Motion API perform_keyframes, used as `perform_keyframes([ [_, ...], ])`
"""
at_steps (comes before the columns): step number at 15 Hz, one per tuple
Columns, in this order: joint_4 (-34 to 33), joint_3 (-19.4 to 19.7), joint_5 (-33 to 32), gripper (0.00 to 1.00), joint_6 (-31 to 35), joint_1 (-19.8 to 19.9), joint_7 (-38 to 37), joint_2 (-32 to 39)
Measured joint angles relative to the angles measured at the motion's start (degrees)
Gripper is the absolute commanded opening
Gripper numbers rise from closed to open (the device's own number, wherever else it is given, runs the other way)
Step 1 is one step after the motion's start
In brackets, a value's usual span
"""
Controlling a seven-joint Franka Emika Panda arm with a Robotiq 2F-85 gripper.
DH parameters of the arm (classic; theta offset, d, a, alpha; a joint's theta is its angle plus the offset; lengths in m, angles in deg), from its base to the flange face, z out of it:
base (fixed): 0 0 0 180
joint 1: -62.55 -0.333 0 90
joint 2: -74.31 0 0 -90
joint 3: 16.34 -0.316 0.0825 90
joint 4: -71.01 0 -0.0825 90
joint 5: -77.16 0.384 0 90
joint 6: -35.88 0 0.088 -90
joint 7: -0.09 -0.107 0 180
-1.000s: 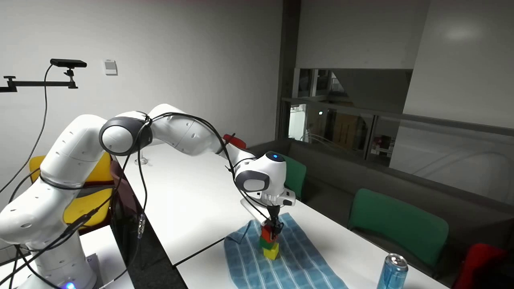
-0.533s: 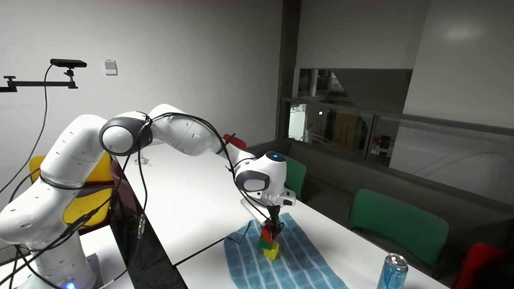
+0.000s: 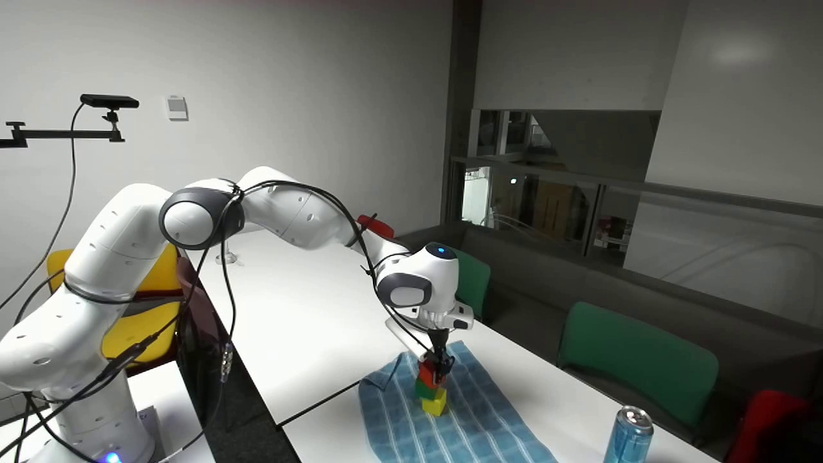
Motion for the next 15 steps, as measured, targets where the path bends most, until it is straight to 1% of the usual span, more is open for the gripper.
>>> perform_keyframes([
  [15, 0.5, -0.1, 0.0, 0.31, 0.0, -0.2, 0.0, -0.4],
])
